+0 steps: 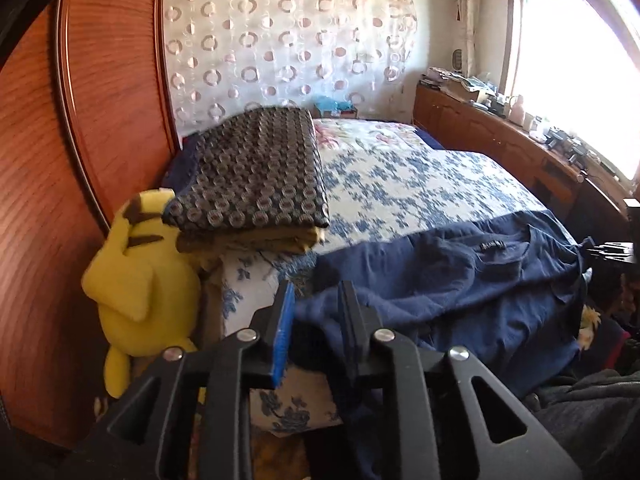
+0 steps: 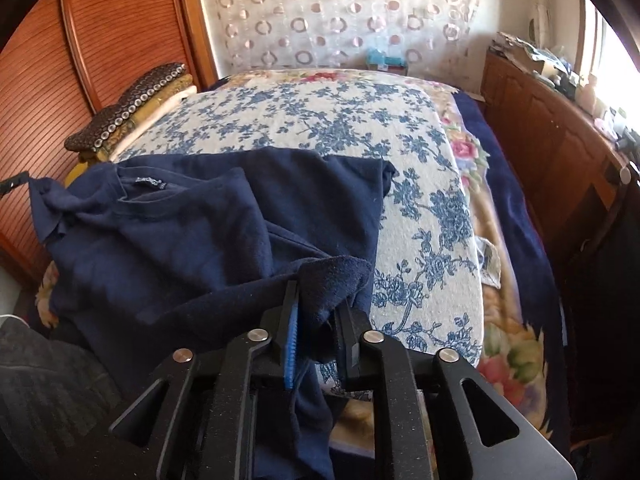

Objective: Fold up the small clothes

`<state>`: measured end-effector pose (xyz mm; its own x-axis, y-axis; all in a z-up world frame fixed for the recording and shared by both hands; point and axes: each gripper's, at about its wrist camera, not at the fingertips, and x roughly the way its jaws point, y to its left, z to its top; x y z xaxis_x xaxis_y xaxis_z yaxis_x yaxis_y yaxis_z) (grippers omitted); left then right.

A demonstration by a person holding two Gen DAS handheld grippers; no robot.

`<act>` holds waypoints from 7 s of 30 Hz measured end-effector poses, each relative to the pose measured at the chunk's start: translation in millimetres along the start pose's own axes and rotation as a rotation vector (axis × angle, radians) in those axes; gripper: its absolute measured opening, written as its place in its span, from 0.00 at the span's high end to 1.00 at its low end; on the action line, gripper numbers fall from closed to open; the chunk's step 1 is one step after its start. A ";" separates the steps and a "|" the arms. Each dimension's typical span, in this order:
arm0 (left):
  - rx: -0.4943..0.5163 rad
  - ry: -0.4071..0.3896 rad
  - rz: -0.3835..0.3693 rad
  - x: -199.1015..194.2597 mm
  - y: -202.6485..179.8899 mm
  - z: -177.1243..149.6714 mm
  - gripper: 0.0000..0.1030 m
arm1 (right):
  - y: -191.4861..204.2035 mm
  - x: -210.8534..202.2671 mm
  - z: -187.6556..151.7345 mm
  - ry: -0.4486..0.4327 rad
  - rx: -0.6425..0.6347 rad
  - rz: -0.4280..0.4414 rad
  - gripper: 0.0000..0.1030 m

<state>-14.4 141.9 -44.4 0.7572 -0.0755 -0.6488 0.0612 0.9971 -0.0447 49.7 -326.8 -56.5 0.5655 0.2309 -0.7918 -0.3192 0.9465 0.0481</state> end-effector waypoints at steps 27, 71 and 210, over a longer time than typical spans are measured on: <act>-0.050 0.295 -0.100 147.6 2.9 2.7 0.78 | -33.5 55.7 72.6 -0.016 0.007 -0.031 0.45; 0.073 -0.165 -0.240 -18.8 -43.3 103.7 0.96 | 24.1 -85.1 105.8 -0.369 -0.135 0.006 0.94; -0.006 0.108 -0.091 151.6 -55.9 54.2 0.77 | -98.4 84.5 88.6 -0.065 0.360 -0.005 0.55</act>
<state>132.2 74.4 -99.1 0.6744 -0.1649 -0.7197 0.1224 0.9862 -0.1113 196.2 -380.4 -74.2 0.6171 0.2286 -0.7529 -0.0346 0.9638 0.2643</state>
